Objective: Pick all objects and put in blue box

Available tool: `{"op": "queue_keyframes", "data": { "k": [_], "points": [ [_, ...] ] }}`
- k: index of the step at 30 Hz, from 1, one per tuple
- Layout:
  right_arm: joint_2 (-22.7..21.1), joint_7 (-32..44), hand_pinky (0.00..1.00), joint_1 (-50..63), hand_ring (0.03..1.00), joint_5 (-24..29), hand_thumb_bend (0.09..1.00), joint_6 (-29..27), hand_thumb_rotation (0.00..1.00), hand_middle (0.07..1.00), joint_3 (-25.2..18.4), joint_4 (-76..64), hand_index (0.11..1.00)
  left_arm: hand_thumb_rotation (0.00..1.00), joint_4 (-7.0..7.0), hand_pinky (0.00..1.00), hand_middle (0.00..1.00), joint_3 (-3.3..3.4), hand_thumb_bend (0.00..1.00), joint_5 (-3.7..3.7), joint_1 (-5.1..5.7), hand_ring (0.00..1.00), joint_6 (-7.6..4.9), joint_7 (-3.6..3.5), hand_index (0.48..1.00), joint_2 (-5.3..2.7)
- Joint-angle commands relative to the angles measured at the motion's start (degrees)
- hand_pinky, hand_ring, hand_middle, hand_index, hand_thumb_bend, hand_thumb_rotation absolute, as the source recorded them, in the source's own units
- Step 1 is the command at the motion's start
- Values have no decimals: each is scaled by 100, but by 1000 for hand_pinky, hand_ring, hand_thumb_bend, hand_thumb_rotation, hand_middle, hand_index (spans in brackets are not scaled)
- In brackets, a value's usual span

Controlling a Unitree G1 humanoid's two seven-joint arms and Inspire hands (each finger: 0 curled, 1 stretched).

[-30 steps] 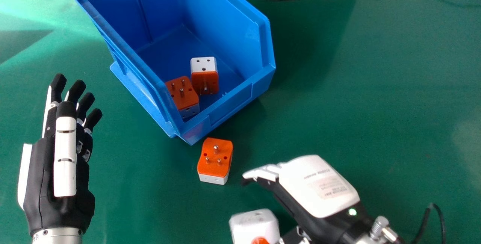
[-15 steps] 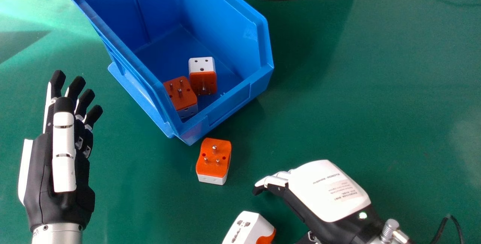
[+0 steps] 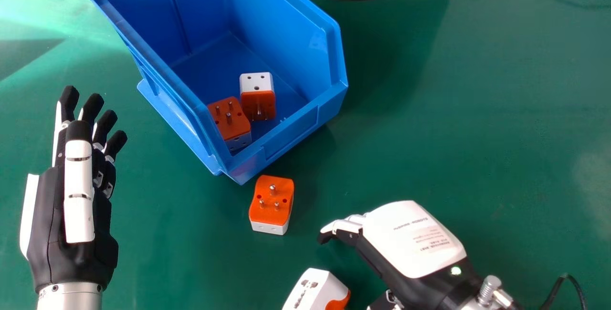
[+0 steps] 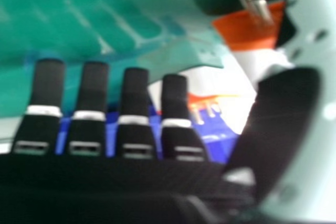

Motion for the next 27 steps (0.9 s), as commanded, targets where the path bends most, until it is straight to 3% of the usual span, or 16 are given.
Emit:
{"op": "queue_keyframes", "data": {
  "k": [1, 7, 14, 27],
  "points": [
    [33, 4, 607, -41, 711, 18, 774, -39, 244, 753, 30, -79, 737, 904, -150, 938, 974, 29, 437, 61, 9, 957, -20, 17, 1000, 45],
    [74, 149, 610, -68, 715, 52, 776, -56, 236, 758, 154, -145, 741, 916, -214, 936, 974, 3, 430, 100, 27, 956, 26, 60, 1000, 56],
    [27, 381, 616, -105, 722, 47, 772, -137, 235, 763, 247, -263, 747, 920, -199, 944, 976, 11, 435, 111, 10, 959, -12, 62, 1000, 31],
    [-188, 356, 615, -286, 727, 163, 703, -703, 338, 770, 284, -57, 756, 911, -256, 951, 971, 2, 448, 101, 6, 958, 35, 73, 1000, 33]
  ]
}}
